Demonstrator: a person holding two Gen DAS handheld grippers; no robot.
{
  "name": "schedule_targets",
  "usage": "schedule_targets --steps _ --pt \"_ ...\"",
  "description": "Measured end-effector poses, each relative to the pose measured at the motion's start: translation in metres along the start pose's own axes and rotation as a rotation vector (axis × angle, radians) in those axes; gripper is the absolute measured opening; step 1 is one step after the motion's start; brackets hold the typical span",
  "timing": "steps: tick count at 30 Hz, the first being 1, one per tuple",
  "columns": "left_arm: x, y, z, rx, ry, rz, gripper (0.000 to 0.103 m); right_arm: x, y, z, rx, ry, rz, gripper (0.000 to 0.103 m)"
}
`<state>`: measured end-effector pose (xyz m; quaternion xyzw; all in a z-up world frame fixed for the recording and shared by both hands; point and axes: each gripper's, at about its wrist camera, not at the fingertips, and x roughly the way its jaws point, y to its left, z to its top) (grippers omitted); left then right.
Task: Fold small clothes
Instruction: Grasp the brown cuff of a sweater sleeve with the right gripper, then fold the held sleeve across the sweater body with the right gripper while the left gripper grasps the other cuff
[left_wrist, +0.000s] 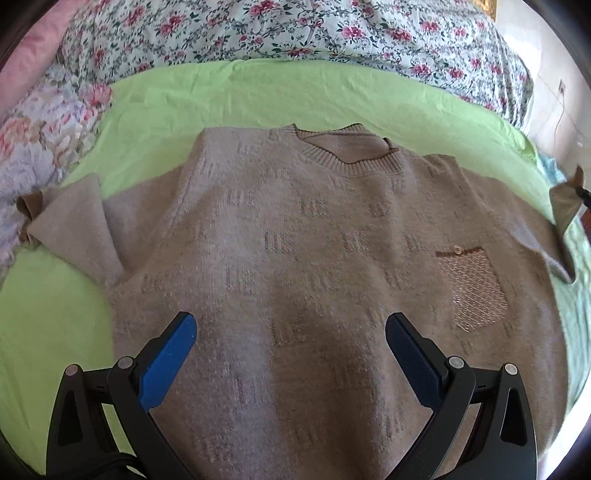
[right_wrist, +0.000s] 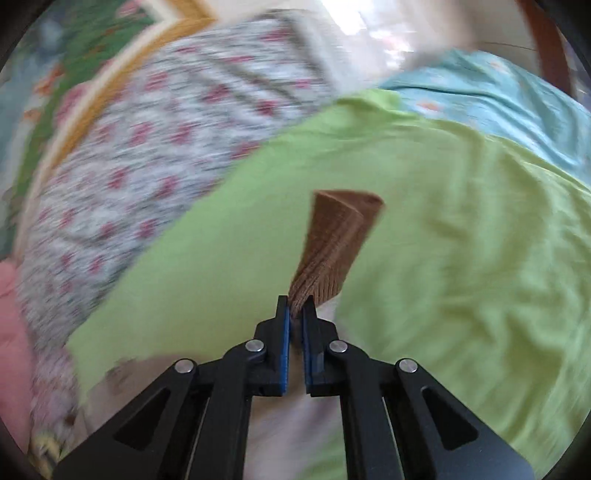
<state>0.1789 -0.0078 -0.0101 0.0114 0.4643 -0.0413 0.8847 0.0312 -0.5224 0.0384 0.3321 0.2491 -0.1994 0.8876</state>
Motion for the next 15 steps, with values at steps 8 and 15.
schedule_targets --steps 8,15 --pt "-0.015 0.015 -0.015 -0.024 -0.021 -0.103 0.102 0.037 0.163 -0.082 -0.121 0.212 0.366 0.007" --pt "-0.015 0.055 -0.021 -0.117 -0.01 -0.181 0.102 0.103 0.288 -0.17 -0.254 0.439 0.513 0.007"
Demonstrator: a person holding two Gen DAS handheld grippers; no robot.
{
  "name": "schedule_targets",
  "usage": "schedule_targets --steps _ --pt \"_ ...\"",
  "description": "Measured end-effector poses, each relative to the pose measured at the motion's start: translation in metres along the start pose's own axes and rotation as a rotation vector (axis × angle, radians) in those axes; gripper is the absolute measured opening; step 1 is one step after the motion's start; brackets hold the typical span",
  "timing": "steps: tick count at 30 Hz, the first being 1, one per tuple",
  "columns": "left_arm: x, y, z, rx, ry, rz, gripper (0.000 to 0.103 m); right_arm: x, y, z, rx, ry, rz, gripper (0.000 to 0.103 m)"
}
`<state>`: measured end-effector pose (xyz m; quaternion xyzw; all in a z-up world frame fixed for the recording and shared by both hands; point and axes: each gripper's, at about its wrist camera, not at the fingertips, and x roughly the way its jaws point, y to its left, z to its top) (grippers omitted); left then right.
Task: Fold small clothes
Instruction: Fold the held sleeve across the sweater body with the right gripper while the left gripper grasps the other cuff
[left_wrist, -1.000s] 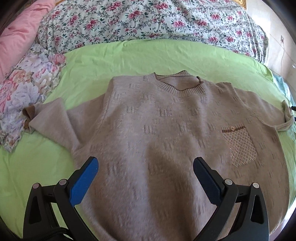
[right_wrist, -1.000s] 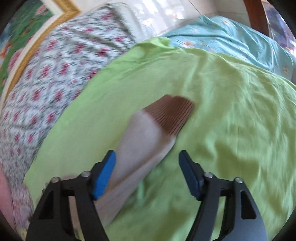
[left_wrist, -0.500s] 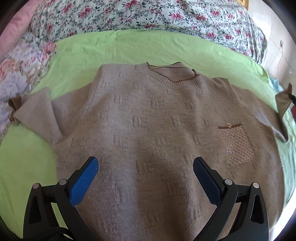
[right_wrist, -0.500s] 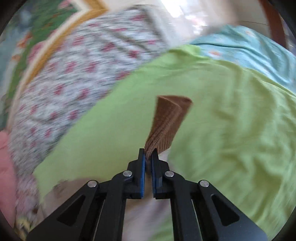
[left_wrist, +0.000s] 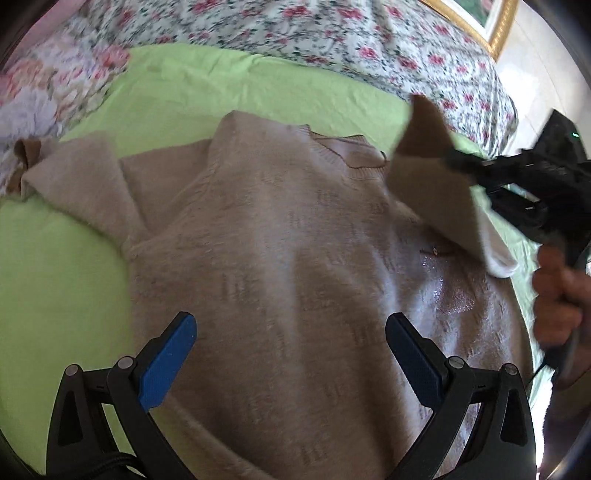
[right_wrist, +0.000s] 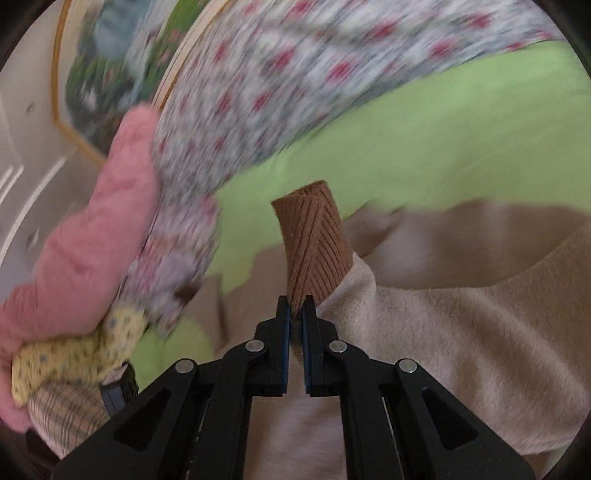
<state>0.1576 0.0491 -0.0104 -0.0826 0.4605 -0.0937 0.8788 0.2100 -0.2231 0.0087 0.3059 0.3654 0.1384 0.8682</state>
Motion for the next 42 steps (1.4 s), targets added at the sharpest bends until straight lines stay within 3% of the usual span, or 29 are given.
schedule_targets --steps 6,10,12,15,20,22,23,24,25,26,31,34,36,42 --pt "0.0 0.019 0.008 -0.046 -0.004 -0.099 0.102 0.078 0.023 -0.021 -0.024 0.161 0.072 0.007" --pt "0.016 0.024 0.02 -0.067 0.025 -0.132 0.102 0.105 0.022 -0.031 -0.004 0.256 0.074 0.018" --pt "0.03 0.027 0.025 -0.082 0.053 -0.133 0.102 0.098 0.014 -0.031 0.028 0.236 0.085 0.023" --pt "0.05 0.027 0.037 -0.106 0.08 -0.153 0.102 0.073 0.009 -0.027 0.053 0.178 0.089 0.045" --pt "0.064 0.022 0.065 -0.119 0.056 -0.167 0.1 0.004 -0.001 -0.022 0.06 0.027 0.053 0.045" --pt "0.069 0.019 0.077 -0.113 0.03 -0.155 0.09 -0.021 -0.008 -0.026 0.07 -0.024 0.03 0.045" --pt "0.073 0.017 0.082 -0.101 0.019 -0.155 0.071 -0.037 -0.014 -0.029 0.077 -0.054 0.004 0.045" --pt "0.077 0.015 0.085 -0.089 0.027 -0.158 0.036 -0.045 -0.017 -0.031 0.081 -0.071 -0.011 0.045" --pt "0.081 0.013 0.086 -0.082 0.041 -0.162 0.013 -0.055 -0.021 -0.033 0.085 -0.09 -0.029 0.045" --pt "0.082 0.011 0.087 -0.077 0.046 -0.164 0.007 -0.064 -0.025 -0.035 0.094 -0.112 -0.054 0.045" --pt "0.03 0.022 0.081 -0.038 -0.14 -0.089 0.006 -0.113 -0.057 -0.038 0.134 -0.201 -0.183 0.045" --pt "0.047 0.04 0.076 -0.056 -0.075 -0.077 0.006 -0.129 -0.089 -0.033 0.186 -0.22 -0.296 0.045" --pt "0.05 0.038 0.073 -0.043 -0.077 -0.059 0.006 -0.129 -0.108 -0.026 0.208 -0.212 -0.348 0.045" --pt "0.052 0.045 0.064 -0.067 -0.071 -0.06 0.006 -0.085 -0.147 0.002 0.239 -0.055 -0.48 0.049"
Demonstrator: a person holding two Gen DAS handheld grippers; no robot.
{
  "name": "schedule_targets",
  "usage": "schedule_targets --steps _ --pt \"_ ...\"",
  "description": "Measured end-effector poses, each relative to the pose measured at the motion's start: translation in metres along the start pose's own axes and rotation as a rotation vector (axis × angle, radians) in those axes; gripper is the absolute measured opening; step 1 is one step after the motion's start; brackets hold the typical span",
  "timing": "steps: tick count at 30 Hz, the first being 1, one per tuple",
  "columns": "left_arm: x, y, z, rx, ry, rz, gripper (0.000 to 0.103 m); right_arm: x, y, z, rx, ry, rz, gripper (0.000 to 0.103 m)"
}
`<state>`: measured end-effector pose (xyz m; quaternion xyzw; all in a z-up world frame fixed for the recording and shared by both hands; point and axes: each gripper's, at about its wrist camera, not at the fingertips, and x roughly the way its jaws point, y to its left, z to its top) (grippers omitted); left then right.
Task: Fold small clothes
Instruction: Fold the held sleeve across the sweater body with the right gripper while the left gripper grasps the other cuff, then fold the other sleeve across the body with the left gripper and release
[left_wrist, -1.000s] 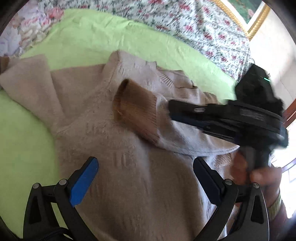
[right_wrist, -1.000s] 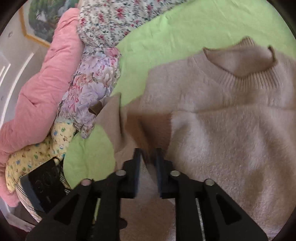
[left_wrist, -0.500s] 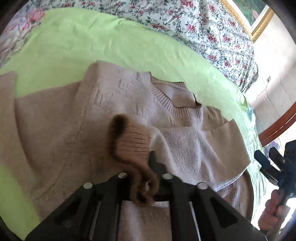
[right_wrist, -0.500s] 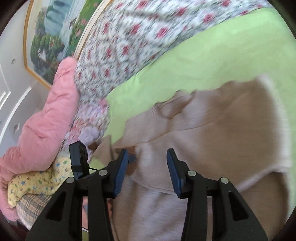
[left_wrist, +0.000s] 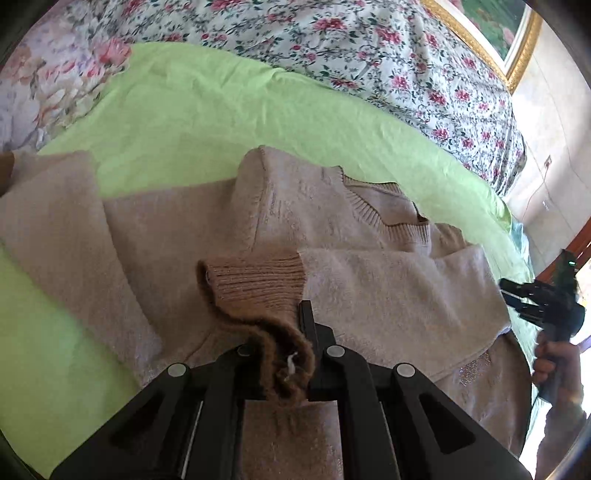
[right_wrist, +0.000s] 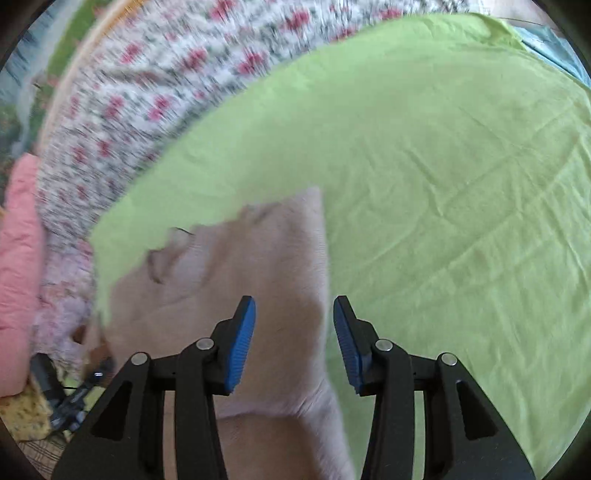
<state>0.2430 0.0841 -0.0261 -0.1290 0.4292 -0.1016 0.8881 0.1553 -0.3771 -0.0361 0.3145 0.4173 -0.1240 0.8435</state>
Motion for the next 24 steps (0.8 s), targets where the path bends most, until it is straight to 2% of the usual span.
schedule_targets --steps 2,6,9,10,11,12,15,17,18,21,23,24 --pt "0.0 0.004 -0.002 -0.015 0.002 0.014 0.006 0.021 0.002 0.004 -0.016 0.06 0.001 0.054" --pt "-0.003 0.011 -0.006 -0.057 -0.01 0.024 0.006 0.027 0.007 0.006 -0.058 0.056 0.003 0.058" --pt "-0.003 0.005 -0.009 -0.032 -0.007 0.026 0.006 0.026 0.004 0.002 -0.058 0.057 0.027 0.058" --pt "-0.005 0.001 -0.009 -0.018 -0.007 0.02 0.006 0.026 0.006 0.001 -0.08 0.054 0.021 0.052" --pt "-0.007 -0.002 -0.009 -0.009 -0.009 0.015 0.006 0.025 0.007 0.0 -0.1 0.047 0.008 0.035" --pt "-0.009 -0.009 -0.007 0.005 -0.013 0.007 0.006 0.022 0.005 0.0 -0.093 0.044 0.01 0.008" --pt "-0.009 -0.029 0.0 0.056 -0.022 -0.031 0.006 -0.004 0.003 0.011 -0.097 -0.046 -0.025 0.007" --pt "0.0 -0.04 0.004 0.1 -0.02 -0.011 0.006 -0.014 -0.001 0.017 -0.102 -0.078 -0.065 0.007" --pt "0.007 -0.04 0.004 0.098 -0.008 0.005 0.006 -0.012 -0.003 0.017 -0.116 -0.074 -0.096 0.007" --pt "0.024 -0.021 -0.001 0.033 0.045 0.012 0.007 0.001 -0.011 0.011 -0.104 -0.038 -0.115 0.007" --pt "0.018 -0.011 -0.005 0.014 0.059 0.003 0.015 0.004 -0.015 0.009 -0.076 -0.027 -0.104 0.009" --pt "0.015 -0.009 -0.006 0.013 0.057 0.006 0.016 0.001 -0.015 0.009 -0.067 -0.033 -0.104 0.013"
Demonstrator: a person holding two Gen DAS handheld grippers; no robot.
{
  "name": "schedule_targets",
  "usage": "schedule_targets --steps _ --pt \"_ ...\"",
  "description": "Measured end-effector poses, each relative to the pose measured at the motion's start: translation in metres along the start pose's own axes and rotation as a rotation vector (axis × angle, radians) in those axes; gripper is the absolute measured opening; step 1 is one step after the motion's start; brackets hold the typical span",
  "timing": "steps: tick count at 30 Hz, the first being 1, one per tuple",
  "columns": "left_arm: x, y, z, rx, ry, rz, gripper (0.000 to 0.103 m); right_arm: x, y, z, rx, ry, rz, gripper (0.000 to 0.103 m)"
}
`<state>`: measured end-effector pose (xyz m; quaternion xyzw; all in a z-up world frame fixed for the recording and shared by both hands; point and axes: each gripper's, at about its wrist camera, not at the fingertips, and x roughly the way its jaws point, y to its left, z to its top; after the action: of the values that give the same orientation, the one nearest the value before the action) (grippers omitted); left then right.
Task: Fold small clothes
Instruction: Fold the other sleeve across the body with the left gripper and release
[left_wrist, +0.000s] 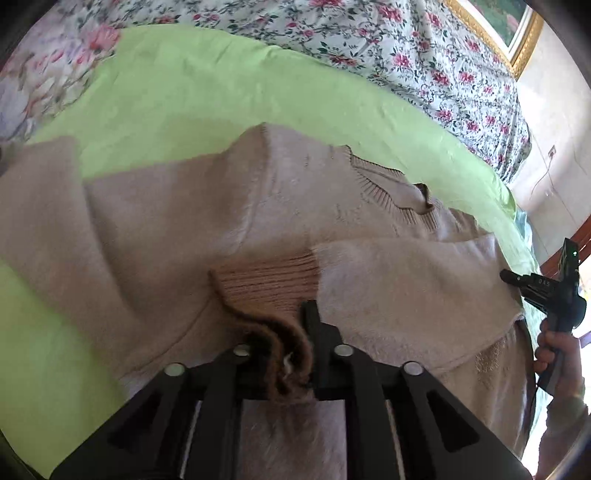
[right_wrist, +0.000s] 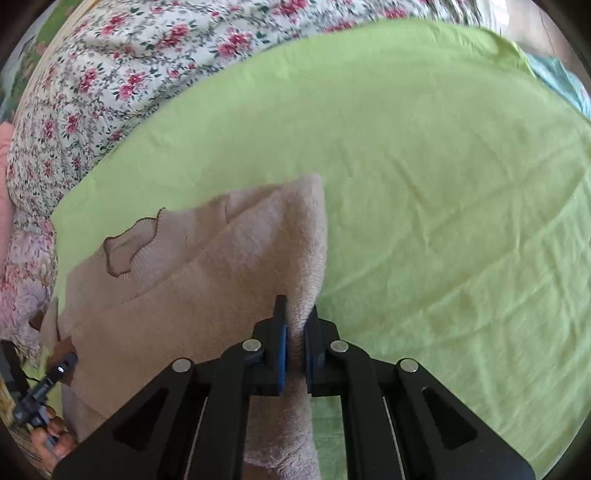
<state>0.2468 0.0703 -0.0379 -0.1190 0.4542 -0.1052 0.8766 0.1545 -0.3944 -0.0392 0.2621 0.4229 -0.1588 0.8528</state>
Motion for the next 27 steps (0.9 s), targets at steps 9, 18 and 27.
schedule_targets --steps 9,18,27 --pt "-0.066 0.063 -0.008 -0.156 -0.097 0.043 0.07 -0.062 0.028 -0.022 -0.041 -0.097 0.174 0.046" --pt "-0.088 0.168 -0.001 -0.448 -0.152 0.049 0.074 -0.056 0.084 -0.077 -0.152 0.035 0.302 0.046" --pt "-0.084 0.248 0.027 -0.649 -0.206 0.034 0.076 -0.054 0.116 -0.106 -0.216 0.086 0.341 0.046"
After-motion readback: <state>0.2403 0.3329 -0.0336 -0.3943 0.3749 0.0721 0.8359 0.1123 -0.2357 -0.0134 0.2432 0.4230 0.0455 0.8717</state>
